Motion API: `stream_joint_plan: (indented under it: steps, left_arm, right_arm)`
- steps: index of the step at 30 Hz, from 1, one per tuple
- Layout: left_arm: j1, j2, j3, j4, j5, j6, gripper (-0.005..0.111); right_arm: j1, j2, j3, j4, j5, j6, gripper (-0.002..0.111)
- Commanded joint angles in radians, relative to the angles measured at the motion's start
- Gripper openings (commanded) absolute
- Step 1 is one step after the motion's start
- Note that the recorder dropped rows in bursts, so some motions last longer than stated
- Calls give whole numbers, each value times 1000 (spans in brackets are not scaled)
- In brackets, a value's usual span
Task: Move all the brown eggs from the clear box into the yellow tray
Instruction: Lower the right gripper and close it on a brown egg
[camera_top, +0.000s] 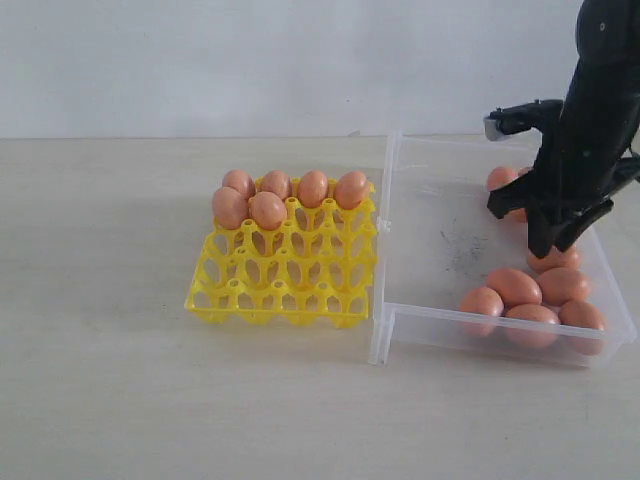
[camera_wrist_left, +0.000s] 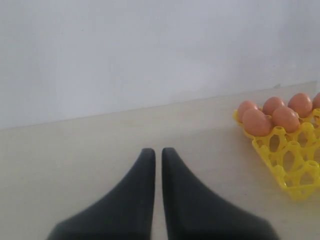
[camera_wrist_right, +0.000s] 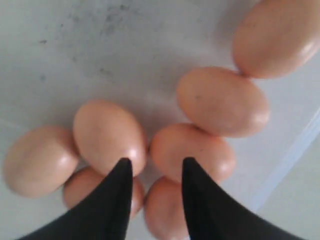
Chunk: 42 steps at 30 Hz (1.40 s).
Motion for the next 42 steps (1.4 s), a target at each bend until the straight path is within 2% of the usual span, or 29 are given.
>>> stream_joint_plan:
  steps: [1,3,7,11,16,22,34,36,38,40,42]
  left_arm:
    - [-12,-1,4,-2,-3,-5,4]
    - [-12,-1,4,-2,-3,-5,4]
    - [-12,-1,4,-2,-3,-5,4]
    - [-12,-1,4,-2,-3,-5,4]
    - [-12,-1,4,-2,-3,-5,4]
    - [-12,-1,4,-2,-3,-5,4]
    - [-12,-1,4,-2,-3,-5,4]
    - [-12,-1,4,-2,-3,-5,4]
    - [-12,-1,4,-2,-3,-5,4]
    - [-12,-1,4,-2,-3,-5,4]
    - [-12,-1,4,-2,-3,-5,4]
  right_arm:
    - [3,-7,1,170,71,41,52]
    - [24,-7,1,226,71,-5,62]
    - [108,-7,1,120,53,-75,62]
    - [187,-7,1,-73,-7,-28,62]
    - [177,-1,1,-176,17,70,62]
    - [162,40,1,-172,43,71,62]
    - [162,136,1,-199,-35,32,61]
    - [162,136,1,-199,-44,32,53]
    - [162,136,1,-199,-32,32,38]
    - [162,136,1,-199,-12,32,16]
    - [162,136,1,-199,-10,30,0]
